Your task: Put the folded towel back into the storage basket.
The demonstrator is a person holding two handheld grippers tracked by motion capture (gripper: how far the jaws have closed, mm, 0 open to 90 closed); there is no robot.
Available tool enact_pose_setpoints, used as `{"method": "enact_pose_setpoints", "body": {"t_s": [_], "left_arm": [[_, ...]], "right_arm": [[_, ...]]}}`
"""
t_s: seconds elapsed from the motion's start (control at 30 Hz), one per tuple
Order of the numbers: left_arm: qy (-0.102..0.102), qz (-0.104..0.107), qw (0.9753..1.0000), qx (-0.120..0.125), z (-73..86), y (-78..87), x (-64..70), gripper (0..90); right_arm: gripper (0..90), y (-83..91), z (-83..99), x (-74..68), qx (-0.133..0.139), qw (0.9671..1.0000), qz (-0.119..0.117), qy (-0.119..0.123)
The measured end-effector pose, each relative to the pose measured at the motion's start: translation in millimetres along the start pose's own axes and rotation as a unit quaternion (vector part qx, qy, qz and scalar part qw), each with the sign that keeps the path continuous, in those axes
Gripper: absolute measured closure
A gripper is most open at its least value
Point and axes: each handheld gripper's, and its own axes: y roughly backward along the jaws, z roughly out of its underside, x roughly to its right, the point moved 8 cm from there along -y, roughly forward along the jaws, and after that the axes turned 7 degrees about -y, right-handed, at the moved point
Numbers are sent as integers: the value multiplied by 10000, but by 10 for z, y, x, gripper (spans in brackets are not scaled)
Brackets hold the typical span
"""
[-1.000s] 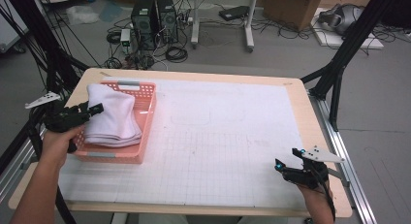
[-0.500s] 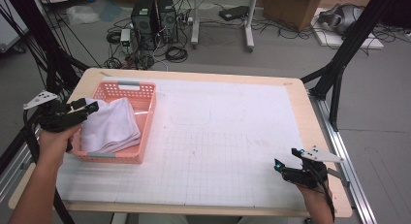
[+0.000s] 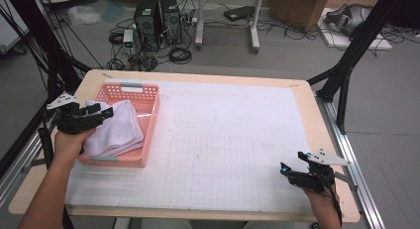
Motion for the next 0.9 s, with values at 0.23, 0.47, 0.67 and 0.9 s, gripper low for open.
{"method": "enact_pose_setpoints", "body": {"t_s": [0.23, 0.47, 0.67, 0.9], "left_arm": [[-20, 29, 9998, 177, -13, -63, 0, 366], [-160, -130, 9995, 237, -8, -101, 4, 289], [-254, -35, 9997, 6, 51, -157, 29, 307], [-234, -153, 9990, -351, 126, -255, -5, 328]], "right_arm": [[208, 0, 4, 7, -1, 10000, 0, 15], [209, -4, 9, 7, -18, 10000, -7, 0], [208, -12, 13, 4, -37, 10000, -4, 10], [209, -24, 14, -7, -54, 10000, -24, 16]]}}
